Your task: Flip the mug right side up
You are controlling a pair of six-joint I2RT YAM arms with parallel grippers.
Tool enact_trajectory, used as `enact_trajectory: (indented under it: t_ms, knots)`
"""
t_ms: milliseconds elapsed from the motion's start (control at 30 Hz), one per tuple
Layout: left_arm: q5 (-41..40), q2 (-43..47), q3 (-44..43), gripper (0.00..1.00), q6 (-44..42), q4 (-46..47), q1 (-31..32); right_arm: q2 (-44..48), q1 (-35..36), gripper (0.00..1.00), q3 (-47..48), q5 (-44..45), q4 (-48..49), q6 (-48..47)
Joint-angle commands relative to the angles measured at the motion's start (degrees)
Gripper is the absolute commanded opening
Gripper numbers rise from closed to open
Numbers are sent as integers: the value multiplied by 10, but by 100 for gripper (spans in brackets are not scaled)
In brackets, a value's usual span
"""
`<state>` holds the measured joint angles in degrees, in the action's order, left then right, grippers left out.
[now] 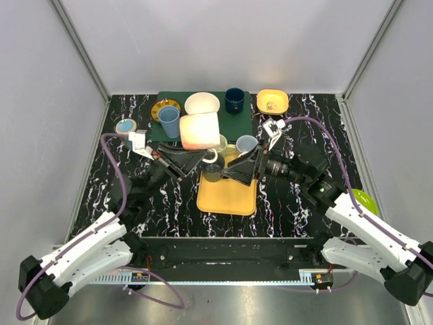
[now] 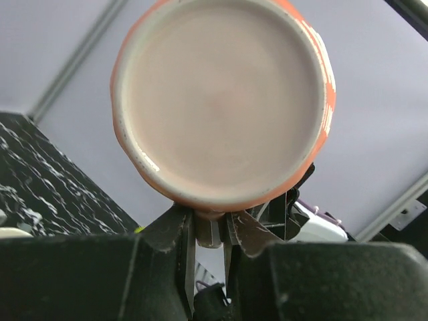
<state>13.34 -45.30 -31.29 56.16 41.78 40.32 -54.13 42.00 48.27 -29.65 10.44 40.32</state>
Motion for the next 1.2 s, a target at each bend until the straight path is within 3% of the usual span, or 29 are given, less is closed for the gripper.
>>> enact_trajectory:
  t_ms: [0,100,133,233,367,467,533,567,600,700,933,1167]
  knots:
    - [-79,72,-5,0,-101,-7,-1,21,4,76,45,1,-63,-48]
    - [-164,123,-43,0,-175,-184,-1,33,5,79,64,46,-137,-75]
    - [-198,144,-54,0,-194,-288,-1,42,5,79,70,85,-183,-83]
    - [-352,155,-97,0,-239,-478,-1,67,5,80,80,163,-252,-104]
    - [-532,124,-137,0,-266,-622,-2,83,4,80,84,225,-302,-132]
    - [-576,81,-160,0,-266,-683,-21,80,5,80,84,253,-324,-146]
    - [-558,37,-171,0,-274,-717,-77,77,4,80,82,264,-330,-150]
    - [-512,22,-181,0,-271,-727,-108,78,5,80,78,267,-330,-151]
    - [-474,9,-179,0,-272,-729,-186,77,3,80,76,267,-330,-151]
    - [-353,-11,-153,0,-263,-714,-324,82,4,80,71,273,-331,-154]
    - [-324,-98,-143,0,-267,-674,-443,91,4,80,55,277,-316,-161]
    - [-315,-232,-154,0,-252,-602,-496,85,4,80,49,277,-307,-155]
